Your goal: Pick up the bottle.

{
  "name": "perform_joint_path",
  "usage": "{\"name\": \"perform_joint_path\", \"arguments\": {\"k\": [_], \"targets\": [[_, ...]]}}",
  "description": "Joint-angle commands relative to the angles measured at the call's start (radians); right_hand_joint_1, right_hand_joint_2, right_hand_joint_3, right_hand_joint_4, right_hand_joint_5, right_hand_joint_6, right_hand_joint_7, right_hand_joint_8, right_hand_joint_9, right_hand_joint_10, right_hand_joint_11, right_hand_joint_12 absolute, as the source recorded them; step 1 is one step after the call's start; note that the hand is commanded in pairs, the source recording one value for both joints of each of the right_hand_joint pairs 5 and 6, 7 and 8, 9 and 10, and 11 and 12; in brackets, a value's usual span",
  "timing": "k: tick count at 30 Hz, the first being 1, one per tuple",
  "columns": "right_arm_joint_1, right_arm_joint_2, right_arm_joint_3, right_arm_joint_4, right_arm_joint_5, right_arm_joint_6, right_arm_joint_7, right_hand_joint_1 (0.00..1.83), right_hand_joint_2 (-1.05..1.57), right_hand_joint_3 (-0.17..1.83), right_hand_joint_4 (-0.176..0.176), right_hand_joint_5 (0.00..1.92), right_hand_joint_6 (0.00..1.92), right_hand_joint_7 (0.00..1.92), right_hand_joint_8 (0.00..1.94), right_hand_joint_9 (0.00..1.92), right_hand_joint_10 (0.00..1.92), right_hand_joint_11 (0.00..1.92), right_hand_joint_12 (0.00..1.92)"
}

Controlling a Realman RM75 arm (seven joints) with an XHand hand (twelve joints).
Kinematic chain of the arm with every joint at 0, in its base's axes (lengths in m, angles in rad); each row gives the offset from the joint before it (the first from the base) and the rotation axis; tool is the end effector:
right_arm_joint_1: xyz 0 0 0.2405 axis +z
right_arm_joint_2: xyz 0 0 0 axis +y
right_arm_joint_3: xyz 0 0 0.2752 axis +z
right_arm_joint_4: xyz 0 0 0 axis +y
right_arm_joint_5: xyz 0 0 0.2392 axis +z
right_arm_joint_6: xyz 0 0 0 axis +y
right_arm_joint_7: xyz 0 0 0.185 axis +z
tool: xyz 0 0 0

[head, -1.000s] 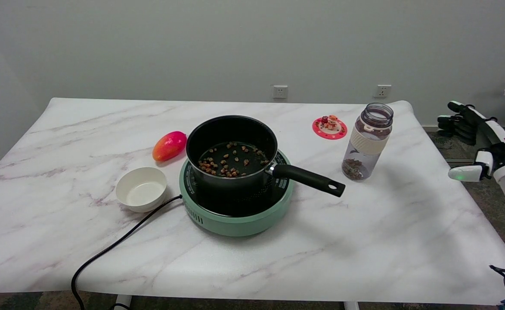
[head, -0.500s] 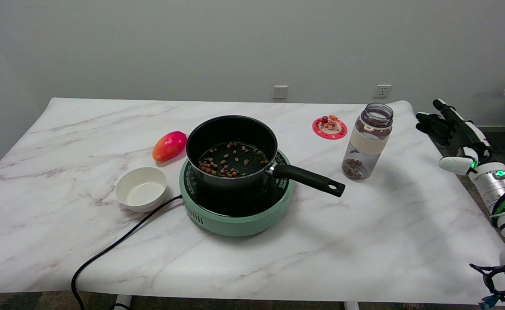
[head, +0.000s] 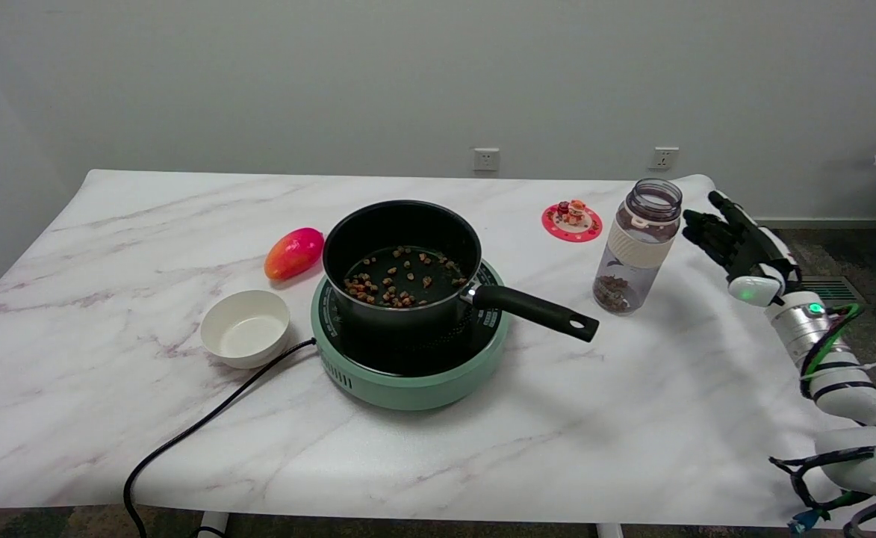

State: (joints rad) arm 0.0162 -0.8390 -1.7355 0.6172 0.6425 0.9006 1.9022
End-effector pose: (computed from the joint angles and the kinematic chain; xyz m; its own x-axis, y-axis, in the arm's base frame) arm -0.3401 -0.3153 0.5997 -0.0057 0.3361 0.9418 -0.9924 -0.1173 0.0359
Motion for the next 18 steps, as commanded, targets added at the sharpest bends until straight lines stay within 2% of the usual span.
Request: {"name": "perform_joint_path", "arguments": {"k": [1, 18], "targets": [[0.167, -0.077, -0.157, -0.091, -0.024, 0.043, 0.064, 1.25, -1.05, 1.22, 0.000, 0.09, 0.09, 0.42, 0.42, 0.27, 0.27, 0.30, 0.30], [0.212, -0.113, -0.181, -0.071, -0.048, 0.047, 0.066, 1.29, -1.05, 1.12, 0.000, 0.11, 0.11, 0.48, 0.48, 0.31, 0.31, 0.33, 0.33]]}}
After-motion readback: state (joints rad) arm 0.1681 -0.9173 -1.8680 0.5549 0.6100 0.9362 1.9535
